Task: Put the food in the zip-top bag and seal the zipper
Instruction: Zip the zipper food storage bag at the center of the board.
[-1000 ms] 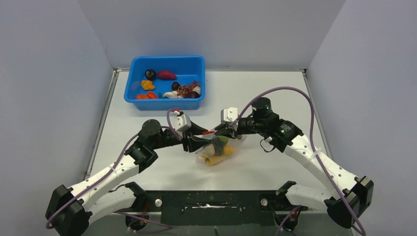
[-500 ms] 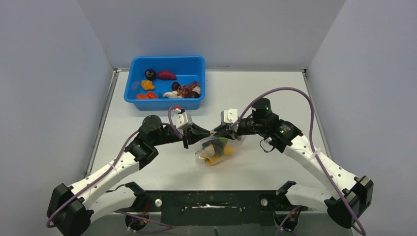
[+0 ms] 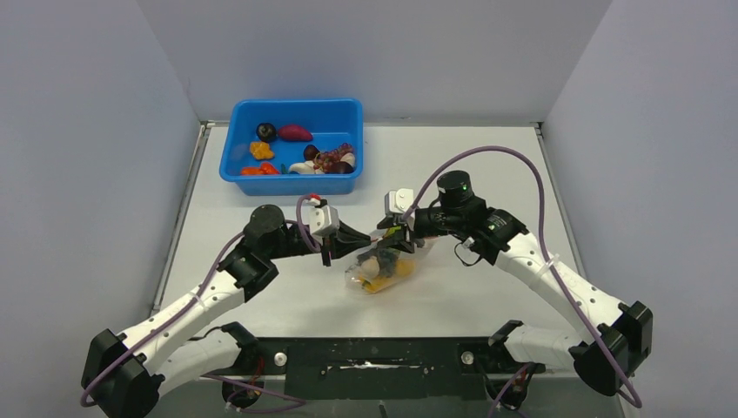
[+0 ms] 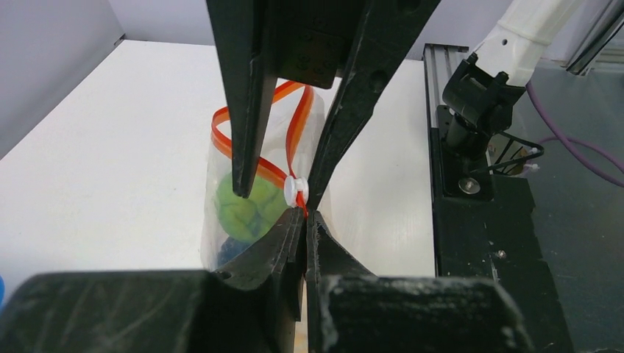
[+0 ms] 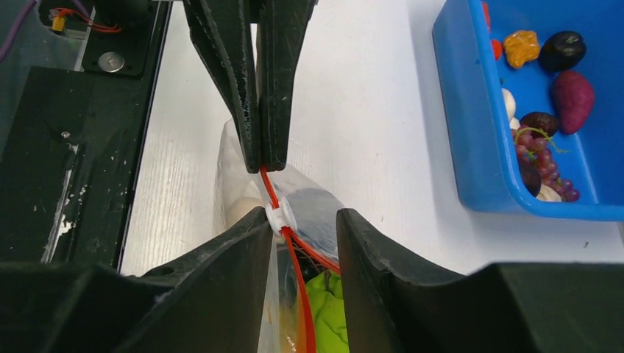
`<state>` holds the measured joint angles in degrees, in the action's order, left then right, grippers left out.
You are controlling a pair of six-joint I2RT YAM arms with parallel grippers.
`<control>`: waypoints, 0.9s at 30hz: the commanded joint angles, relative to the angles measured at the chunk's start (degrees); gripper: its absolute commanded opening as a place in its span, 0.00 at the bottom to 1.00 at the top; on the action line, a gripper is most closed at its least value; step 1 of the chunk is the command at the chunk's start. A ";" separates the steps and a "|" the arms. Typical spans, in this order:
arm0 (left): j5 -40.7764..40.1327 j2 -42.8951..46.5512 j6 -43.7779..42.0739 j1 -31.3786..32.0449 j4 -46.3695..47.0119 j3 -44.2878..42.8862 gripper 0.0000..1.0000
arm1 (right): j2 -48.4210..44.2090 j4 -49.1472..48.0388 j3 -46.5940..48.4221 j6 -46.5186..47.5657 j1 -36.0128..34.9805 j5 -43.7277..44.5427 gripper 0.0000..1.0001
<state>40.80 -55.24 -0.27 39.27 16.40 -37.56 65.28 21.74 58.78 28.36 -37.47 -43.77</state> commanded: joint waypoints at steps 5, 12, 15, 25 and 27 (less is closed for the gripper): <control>2.24 1.31 -0.69 -0.41 1.53 -1.91 0.00 | 3.30 -0.72 4.31 -0.56 0.12 -3.83 0.22; 0.75 3.10 -0.67 -0.41 0.74 -1.12 0.00 | 1.81 -2.93 3.00 -1.13 0.06 -5.13 0.18; 1.25 2.93 -0.18 -0.40 1.08 -1.02 0.00 | 1.03 -3.94 2.40 -1.28 0.08 -5.02 0.36; 0.65 2.31 1.94 -0.47 2.70 -1.07 0.00 | 1.08 -4.28 1.93 -2.00 0.11 -7.72 0.00; -0.54 2.60 1.91 -0.54 1.95 -1.11 0.04 | 0.60 -4.52 1.42 -2.06 0.14 -7.74 0.00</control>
<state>40.69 -53.52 0.08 38.76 15.62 -37.54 67.99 21.52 60.38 26.44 -37.47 -49.47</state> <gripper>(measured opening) 0.020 0.132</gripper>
